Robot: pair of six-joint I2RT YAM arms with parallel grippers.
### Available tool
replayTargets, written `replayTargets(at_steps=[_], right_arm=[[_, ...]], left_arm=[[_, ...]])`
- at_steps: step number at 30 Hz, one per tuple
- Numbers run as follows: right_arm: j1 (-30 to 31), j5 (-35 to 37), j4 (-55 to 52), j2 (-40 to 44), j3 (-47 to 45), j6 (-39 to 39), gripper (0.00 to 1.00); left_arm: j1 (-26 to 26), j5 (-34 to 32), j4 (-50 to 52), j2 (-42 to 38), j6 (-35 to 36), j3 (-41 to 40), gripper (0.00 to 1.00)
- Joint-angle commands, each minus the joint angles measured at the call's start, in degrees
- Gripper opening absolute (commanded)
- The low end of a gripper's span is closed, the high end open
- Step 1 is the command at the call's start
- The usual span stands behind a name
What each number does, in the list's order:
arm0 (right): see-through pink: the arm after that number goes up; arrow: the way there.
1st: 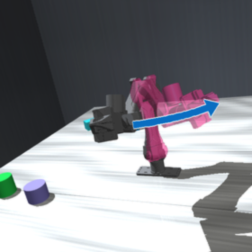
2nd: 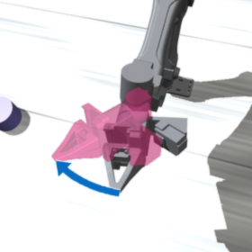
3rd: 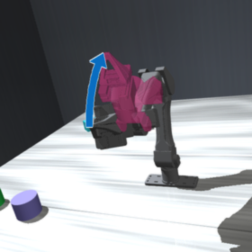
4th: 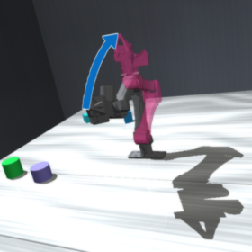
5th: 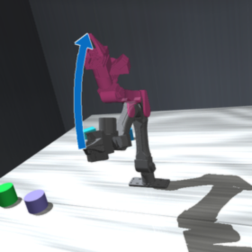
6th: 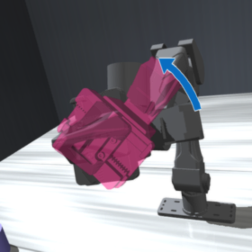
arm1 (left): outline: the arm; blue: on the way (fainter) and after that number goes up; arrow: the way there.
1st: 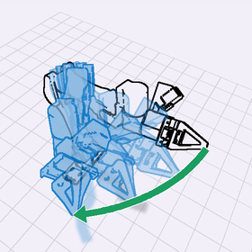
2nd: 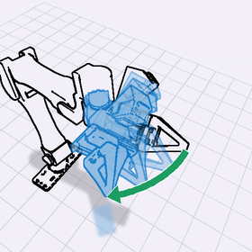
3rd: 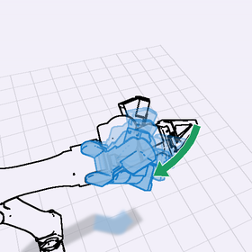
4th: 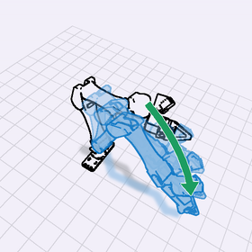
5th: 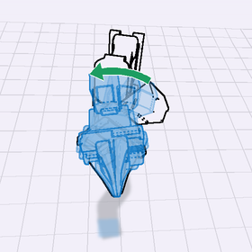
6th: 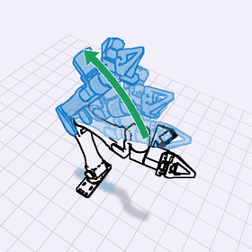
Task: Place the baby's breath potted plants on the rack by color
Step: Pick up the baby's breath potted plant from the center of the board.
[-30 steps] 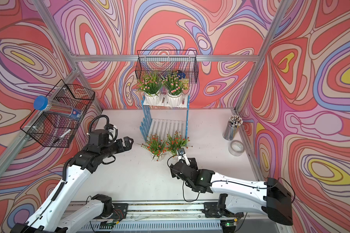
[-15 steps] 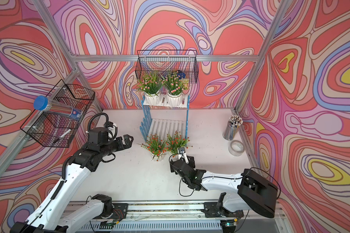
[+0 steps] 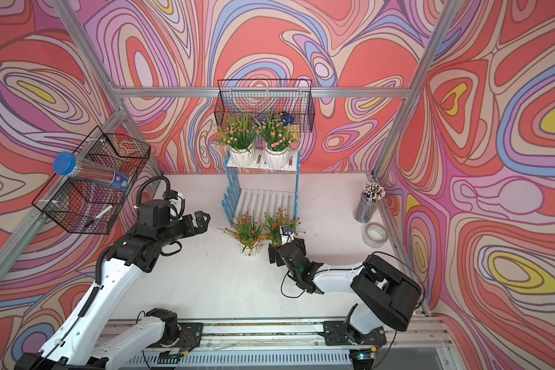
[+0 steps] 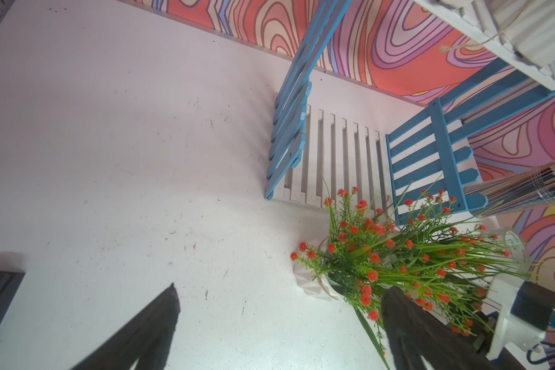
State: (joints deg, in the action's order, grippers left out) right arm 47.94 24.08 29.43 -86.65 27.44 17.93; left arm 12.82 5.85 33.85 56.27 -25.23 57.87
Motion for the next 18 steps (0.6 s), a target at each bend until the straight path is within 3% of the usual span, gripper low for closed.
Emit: replayTargets(at_steps=[1,16,18], right_arm=[[-0.9,-2.7,3.9,-3.3,0.7,-3.3,0.98],[-2.7,-5.5,14.0,-13.8,3.7,-8.3,0.98],[-2.7,-5.8,14.9,-14.1,3.4,-8.6,0.93]], left_arm=[[0.5,-0.8,1.8,0.6,0.4,1.7,1.0],[0.5,-1.5,3.9,-0.3,0.6,2.0,1.0],[0.5,-1.3,4.0,-0.3,0.6,2.1,1.0]])
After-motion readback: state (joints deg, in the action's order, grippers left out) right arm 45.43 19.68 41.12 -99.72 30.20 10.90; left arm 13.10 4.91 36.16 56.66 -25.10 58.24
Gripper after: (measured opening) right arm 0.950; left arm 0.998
